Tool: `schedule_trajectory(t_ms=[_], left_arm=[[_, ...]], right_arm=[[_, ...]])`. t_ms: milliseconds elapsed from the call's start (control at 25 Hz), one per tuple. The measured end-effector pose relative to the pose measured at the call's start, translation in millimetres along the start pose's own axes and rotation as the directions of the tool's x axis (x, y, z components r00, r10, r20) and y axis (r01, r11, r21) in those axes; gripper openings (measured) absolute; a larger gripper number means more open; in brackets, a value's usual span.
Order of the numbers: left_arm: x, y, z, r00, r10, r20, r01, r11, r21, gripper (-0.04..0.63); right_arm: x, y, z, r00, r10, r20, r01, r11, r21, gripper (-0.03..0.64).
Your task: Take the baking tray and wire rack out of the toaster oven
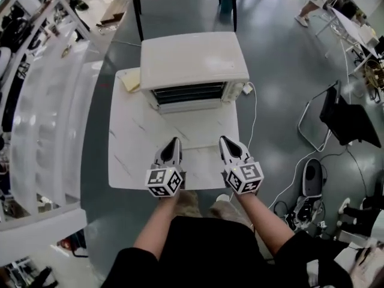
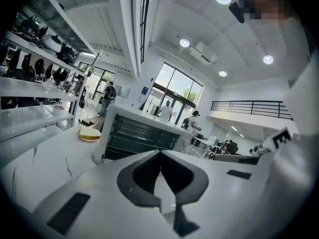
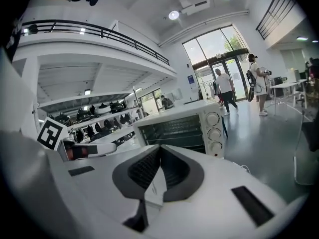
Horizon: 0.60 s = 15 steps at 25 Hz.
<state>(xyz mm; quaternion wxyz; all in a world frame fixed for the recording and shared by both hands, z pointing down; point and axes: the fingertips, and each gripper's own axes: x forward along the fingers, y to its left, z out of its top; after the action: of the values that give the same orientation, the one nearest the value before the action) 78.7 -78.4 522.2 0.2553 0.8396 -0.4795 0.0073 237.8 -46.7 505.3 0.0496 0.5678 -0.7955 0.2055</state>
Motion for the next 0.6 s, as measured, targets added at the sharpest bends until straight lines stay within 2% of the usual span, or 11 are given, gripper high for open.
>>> schedule_trajectory(t_ms=[120,280,480,600], left_arm=[[37.9,26.7,3.9,1.0,0.003,0.014,-0.003,1.0,-0.015,0.02],[85.5,51.8,2.3,0.999,-0.027,0.027,0.029,0.995,-0.098,0.02],[137.0,87.3,-8.2,0.998,-0.044,0.036,0.052,0.963,-0.266,0.02],[158.6,107.8,-14.4,0.999,-0.032,0.032,0.04,0.957,-0.286,0.02]], right_arm=[[50.7,-10.4,-4.4,0.999,-0.046,0.018,0.045,0.999,0.018,0.023],[109.5,-29.2,-21.1,0.996,-0.085,-0.008,0.086,0.991,0.107,0.023],[166.5,-53.2,-31.1,0.992,-0.129,0.001,0.125,0.962,0.244,0.025],[194.4,-61.2,-38.6,0.989,-0.147,-0.002,0.14,0.941,0.309,0.025]])
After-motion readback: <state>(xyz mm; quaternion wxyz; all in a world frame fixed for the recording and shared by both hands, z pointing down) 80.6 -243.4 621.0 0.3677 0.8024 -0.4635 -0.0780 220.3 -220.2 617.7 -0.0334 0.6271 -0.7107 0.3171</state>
